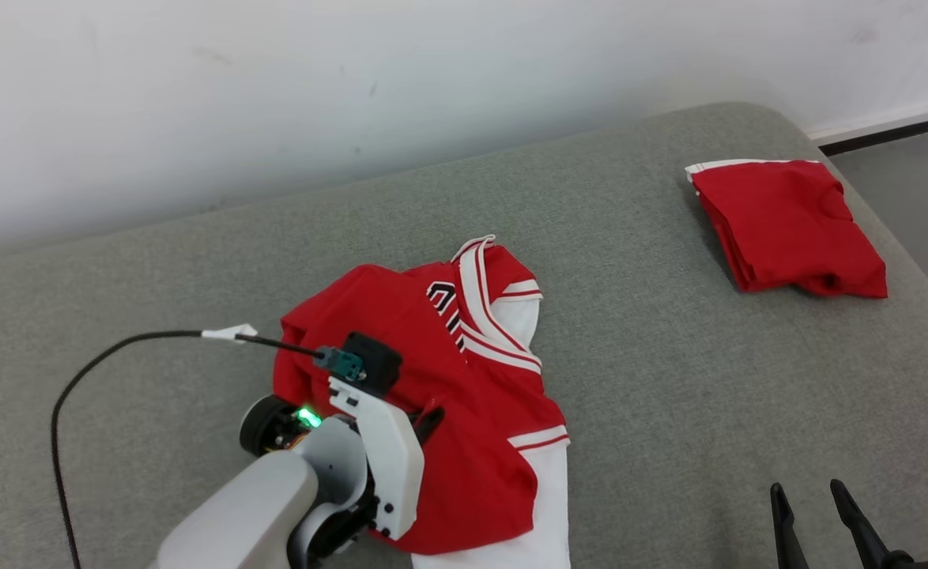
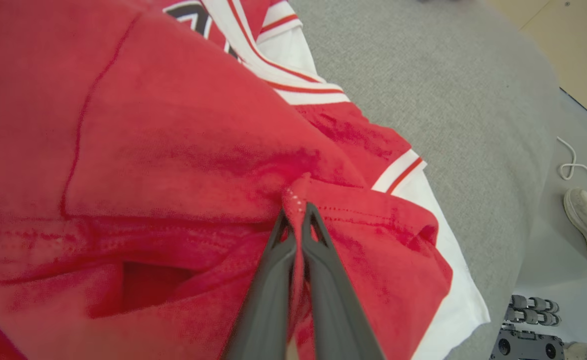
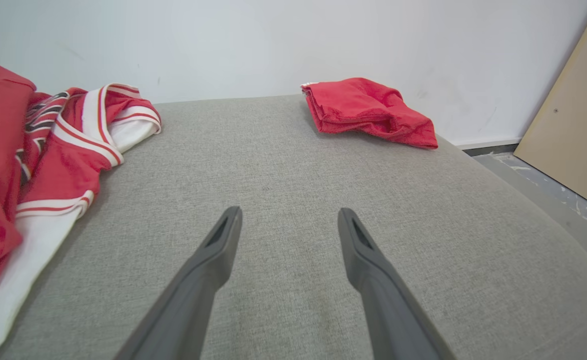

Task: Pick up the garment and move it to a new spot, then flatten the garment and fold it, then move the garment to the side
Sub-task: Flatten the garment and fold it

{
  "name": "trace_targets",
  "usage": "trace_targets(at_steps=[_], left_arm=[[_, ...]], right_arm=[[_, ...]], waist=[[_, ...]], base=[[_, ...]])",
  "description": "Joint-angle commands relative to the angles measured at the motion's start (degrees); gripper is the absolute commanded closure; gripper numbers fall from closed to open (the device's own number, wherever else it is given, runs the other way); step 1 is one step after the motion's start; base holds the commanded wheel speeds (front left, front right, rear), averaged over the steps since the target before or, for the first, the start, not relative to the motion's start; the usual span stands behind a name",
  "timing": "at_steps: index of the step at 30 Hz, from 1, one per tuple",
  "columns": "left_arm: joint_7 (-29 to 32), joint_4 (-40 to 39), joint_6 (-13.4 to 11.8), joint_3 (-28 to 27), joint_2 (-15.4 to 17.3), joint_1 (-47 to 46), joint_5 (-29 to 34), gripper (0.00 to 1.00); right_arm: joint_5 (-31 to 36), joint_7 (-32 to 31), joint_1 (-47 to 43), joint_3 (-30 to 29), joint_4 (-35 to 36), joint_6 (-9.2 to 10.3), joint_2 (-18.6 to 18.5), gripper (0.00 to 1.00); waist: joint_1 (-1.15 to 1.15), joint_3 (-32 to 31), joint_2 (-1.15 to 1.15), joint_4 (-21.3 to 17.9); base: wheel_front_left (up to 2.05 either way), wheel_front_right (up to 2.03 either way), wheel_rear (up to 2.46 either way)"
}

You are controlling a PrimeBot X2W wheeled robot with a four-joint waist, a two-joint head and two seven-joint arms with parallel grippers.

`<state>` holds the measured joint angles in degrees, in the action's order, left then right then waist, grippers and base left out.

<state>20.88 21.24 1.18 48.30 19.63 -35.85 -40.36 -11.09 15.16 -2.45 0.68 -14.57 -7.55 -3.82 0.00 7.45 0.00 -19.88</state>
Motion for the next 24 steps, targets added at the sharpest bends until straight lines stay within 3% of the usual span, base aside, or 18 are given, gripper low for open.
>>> trace_targets(at_steps=[1,8,12,16,21,22,24], left_arm=[[-1.8,-0.9,-0.9,-1.1,-0.1,1.5,-0.5,1.00],[-15.2,-8.8,-9.5,-10.4,-0.5,10.6,-4.3,1.00],[-21.6,-12.6,-13.1,-15.1,-1.1,18.0,-7.5,1.00],[-28.0,-12.7,-15.9,-19.6,-2.9,24.8,-10.6,1.00],[-33.8,-9.7,-16.5,-24.0,-6.9,30.5,-14.1,1.00],[-34.4,-9.0,-16.2,-24.3,-7.5,31.0,-14.2,0.89],[-35.0,-7.8,-15.9,-24.7,-8.4,31.8,-14.1,0.26]], right_arm=[[0.1,-0.1,-0.6,-0.1,0.1,0.13,-0.3,0.00],[0.2,-0.1,-2.8,-0.9,0.4,0.13,-0.9,0.00],[0.4,-0.1,-3.7,-0.9,0.4,0.13,-1.4,0.00],[0.4,0.0,-3.8,-0.7,0.6,0.13,-2.1,0.00],[0.6,-0.1,-4.4,-0.2,0.5,0.13,-3.0,0.00],[0.6,-0.1,-4.5,-0.2,0.5,0.13,-2.9,0.00],[0.6,0.0,-4.6,0.0,0.5,0.13,-3.0,0.00]], waist=[[0.00,-0.7,0.00,0.8],[0.00,-2.2,0.00,5.4],[0.00,-2.9,0.00,9.1],[0.00,-3.6,0.00,12.1],[0.00,-4.3,0.00,15.2],[0.00,-4.3,0.00,15.7],[0.00,-4.4,0.00,16.4]], base=[[0.00,0.00,0.00],[0.00,0.00,0.00],[0.00,0.00,0.00],[0.00,0.00,0.00],[0.00,0.00,0.00],[0.00,0.00,0.00],[0.00,0.00,0.00]])
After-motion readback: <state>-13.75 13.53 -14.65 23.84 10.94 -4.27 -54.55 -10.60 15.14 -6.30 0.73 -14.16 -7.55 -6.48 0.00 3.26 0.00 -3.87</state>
